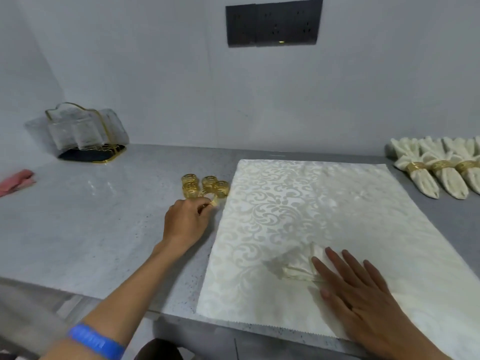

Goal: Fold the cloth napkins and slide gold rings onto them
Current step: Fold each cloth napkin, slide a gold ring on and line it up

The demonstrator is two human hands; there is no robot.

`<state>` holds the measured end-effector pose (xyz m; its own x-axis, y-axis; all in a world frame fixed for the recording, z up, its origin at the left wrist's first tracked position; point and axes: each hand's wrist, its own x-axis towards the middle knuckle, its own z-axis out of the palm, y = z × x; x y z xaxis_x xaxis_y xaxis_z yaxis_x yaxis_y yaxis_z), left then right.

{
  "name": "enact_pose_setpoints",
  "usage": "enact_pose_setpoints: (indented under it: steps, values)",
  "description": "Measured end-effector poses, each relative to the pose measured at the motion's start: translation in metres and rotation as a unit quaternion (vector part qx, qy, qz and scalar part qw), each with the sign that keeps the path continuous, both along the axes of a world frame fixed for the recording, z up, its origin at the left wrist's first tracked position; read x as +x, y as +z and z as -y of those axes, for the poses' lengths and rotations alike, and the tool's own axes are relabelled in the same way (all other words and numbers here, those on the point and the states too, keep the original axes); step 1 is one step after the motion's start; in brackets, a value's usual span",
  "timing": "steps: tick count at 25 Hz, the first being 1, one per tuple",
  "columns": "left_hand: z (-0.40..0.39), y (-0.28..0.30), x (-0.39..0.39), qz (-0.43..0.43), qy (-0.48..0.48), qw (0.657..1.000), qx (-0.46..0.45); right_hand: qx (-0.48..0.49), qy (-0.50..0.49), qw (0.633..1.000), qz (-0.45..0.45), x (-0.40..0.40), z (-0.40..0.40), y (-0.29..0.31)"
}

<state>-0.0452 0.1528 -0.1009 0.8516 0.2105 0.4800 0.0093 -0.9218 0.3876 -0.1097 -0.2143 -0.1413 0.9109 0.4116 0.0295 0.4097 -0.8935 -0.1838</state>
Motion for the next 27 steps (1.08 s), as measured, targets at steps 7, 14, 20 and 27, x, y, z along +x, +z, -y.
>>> enact_pose_setpoints:
  steps: [7, 14, 20, 27]
  values:
    - [0.19, -0.003, -0.045, 0.046, -0.294, 0.954, 0.016, 0.019, 0.027, 0.999, -0.033, 0.002, 0.001, 0.005]
    - [0.189, -0.033, -0.043, 0.063, -0.28, 0.953, 0.1, 0.404, -0.077, 0.908, -0.081, 0.005, 0.009, 0.009]
    - [0.191, -0.032, -0.044, 0.073, -0.305, 0.937, 0.154, 0.23, 0.031, 0.97, 0.072, 0.018, 0.011, 0.017]
    - [0.191, -0.024, -0.05, 0.01, -0.307, 0.949, 0.073, 0.292, 0.044, 0.951, 0.093, 0.025, 0.019, 0.033]
